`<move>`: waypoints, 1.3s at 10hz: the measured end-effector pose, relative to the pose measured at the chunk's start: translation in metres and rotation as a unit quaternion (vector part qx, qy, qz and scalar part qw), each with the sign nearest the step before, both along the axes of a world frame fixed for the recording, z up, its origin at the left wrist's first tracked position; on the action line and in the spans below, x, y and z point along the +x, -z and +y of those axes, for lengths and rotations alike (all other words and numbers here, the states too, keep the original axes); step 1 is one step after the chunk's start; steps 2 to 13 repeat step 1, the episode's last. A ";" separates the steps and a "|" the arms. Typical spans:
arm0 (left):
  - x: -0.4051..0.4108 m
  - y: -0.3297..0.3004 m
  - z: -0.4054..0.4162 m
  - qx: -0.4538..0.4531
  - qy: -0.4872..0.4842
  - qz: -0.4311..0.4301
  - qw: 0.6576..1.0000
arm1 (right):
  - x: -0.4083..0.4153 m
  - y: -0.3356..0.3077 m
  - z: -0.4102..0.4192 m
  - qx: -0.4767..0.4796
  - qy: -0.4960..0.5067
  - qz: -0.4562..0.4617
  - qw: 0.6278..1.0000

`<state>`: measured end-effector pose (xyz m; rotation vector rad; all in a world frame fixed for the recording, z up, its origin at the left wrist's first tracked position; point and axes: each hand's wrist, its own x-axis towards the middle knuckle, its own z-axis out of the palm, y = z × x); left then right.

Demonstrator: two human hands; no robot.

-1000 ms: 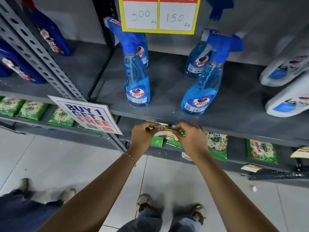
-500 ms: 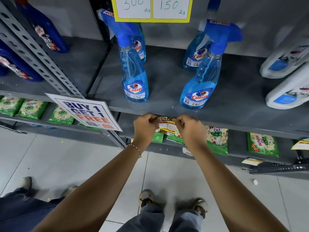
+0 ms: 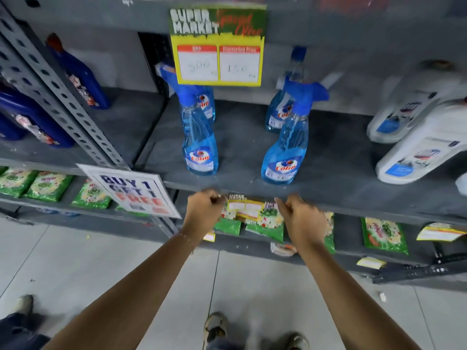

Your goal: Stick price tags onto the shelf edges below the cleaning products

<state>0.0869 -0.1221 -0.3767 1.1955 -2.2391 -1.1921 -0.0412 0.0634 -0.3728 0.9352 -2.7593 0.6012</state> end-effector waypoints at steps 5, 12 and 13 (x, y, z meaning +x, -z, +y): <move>0.009 -0.045 0.024 -0.174 0.066 0.122 0.975 | 0.008 -0.039 0.020 -0.128 -0.045 0.060 0.989; 0.009 -0.045 0.024 -0.174 0.066 0.122 0.975 | 0.008 -0.039 0.020 -0.128 -0.045 0.060 0.989; 0.009 -0.045 0.024 -0.174 0.066 0.122 0.975 | 0.008 -0.039 0.020 -0.128 -0.045 0.060 0.989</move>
